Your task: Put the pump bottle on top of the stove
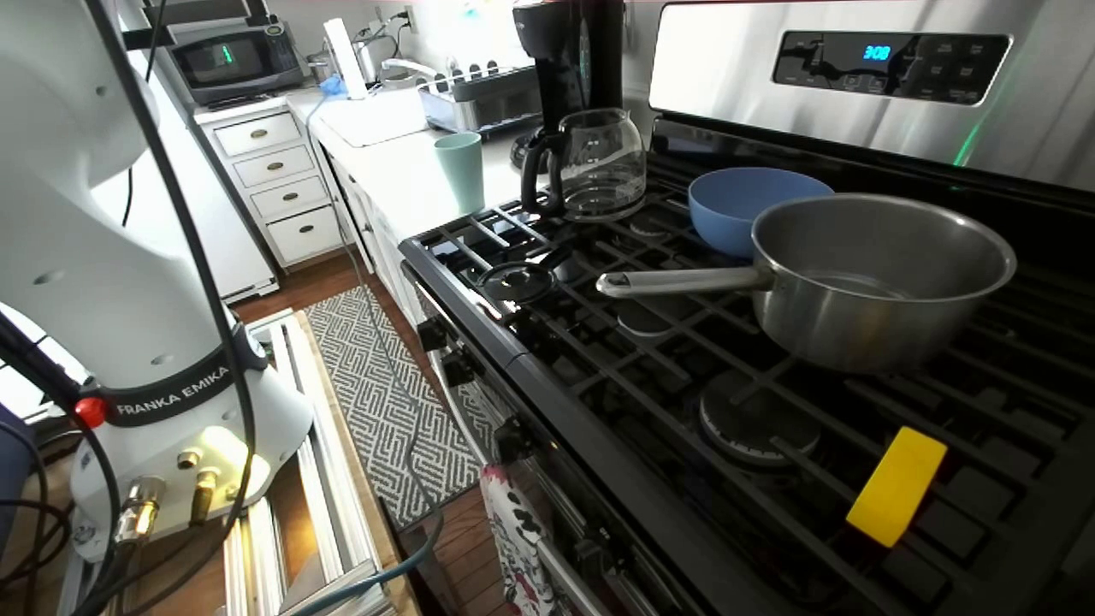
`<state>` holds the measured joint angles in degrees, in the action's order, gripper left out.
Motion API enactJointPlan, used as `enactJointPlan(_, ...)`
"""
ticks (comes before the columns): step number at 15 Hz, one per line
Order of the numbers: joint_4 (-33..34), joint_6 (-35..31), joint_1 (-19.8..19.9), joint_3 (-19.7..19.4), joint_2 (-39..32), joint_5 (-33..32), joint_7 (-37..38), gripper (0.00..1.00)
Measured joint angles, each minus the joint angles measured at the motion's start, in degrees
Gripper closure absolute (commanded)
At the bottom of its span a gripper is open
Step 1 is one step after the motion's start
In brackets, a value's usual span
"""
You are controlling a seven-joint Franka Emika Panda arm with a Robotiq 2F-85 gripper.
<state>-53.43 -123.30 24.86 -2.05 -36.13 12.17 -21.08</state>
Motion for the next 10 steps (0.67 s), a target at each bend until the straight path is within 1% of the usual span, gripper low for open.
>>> enactJointPlan(7,8.56,-0.10,-1.04,-0.55,-6.20,-0.62,5.48,0.92)
enactJointPlan(10,12.11,-0.08,-2.00,-1.56,-7.77,-1.72,7.10,0.92)
